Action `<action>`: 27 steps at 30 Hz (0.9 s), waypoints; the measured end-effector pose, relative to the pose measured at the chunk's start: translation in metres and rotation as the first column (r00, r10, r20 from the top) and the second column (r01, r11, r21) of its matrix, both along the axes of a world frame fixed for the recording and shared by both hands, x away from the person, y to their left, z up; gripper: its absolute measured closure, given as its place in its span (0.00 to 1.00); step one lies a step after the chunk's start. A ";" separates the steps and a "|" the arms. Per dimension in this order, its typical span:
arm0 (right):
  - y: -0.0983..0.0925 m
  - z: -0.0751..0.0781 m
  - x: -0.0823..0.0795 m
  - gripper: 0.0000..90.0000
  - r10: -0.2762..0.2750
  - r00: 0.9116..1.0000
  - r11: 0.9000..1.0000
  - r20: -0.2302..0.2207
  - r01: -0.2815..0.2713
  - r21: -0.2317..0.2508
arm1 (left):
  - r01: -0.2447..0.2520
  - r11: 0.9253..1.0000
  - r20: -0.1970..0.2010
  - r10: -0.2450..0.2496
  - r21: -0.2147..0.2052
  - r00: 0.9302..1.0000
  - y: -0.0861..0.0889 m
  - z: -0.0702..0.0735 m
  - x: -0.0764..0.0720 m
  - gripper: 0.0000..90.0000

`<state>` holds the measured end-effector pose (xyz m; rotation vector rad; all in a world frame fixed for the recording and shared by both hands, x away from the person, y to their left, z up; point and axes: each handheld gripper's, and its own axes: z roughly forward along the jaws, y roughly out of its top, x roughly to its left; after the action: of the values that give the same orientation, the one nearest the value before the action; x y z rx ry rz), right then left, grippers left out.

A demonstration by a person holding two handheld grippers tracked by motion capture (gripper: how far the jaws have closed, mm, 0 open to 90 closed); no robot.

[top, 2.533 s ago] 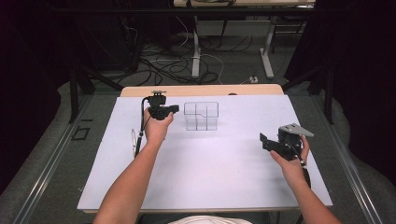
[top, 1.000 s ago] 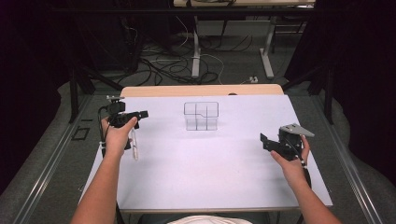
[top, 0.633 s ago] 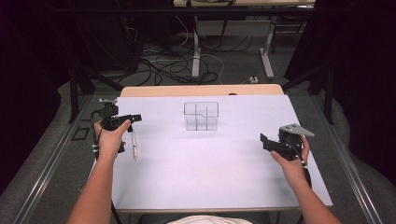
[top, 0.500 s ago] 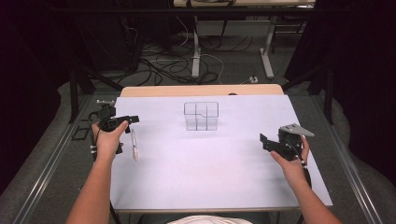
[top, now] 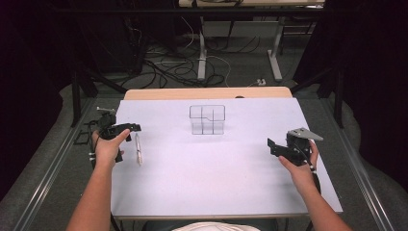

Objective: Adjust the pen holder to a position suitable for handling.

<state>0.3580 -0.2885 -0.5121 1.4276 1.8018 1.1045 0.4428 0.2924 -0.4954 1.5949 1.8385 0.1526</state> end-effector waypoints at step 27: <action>0.001 -0.002 0.001 0.23 0.005 1.000 1.000 -0.011 -0.005 -0.001 | 0.006 1.000 -0.164 -0.003 0.015 0.986 -0.001 -0.028 0.012 0.35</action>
<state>0.3588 -0.2874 -0.5143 1.4316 1.8144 1.1006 0.4550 0.2911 -0.5238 1.6650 1.9623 0.0339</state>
